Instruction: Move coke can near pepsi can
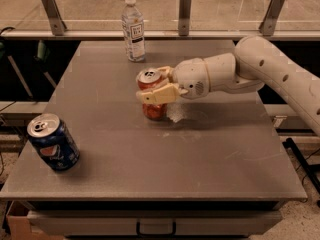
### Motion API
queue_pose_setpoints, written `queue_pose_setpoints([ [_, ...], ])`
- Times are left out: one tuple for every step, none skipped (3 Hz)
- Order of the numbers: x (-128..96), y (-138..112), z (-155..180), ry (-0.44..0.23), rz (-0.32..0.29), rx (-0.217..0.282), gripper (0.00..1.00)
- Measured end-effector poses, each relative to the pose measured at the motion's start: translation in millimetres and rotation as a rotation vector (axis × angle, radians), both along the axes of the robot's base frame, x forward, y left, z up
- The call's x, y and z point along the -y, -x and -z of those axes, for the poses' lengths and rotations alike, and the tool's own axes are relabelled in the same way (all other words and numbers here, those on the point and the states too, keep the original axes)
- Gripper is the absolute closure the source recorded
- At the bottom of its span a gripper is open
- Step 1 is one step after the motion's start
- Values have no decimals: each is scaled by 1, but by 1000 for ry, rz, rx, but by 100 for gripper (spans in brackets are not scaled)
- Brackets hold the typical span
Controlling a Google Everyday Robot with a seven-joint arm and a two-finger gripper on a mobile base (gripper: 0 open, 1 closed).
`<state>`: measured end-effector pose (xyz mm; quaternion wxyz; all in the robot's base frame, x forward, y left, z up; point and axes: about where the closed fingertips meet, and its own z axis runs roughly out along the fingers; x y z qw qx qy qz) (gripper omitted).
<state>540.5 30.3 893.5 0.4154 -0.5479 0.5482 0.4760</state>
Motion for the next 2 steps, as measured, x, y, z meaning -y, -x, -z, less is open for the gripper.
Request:
queue_pose_setpoints([
  [-1, 0, 0, 0, -1, -1, 100],
  [-48, 21, -7, -25, -78, -4, 100],
])
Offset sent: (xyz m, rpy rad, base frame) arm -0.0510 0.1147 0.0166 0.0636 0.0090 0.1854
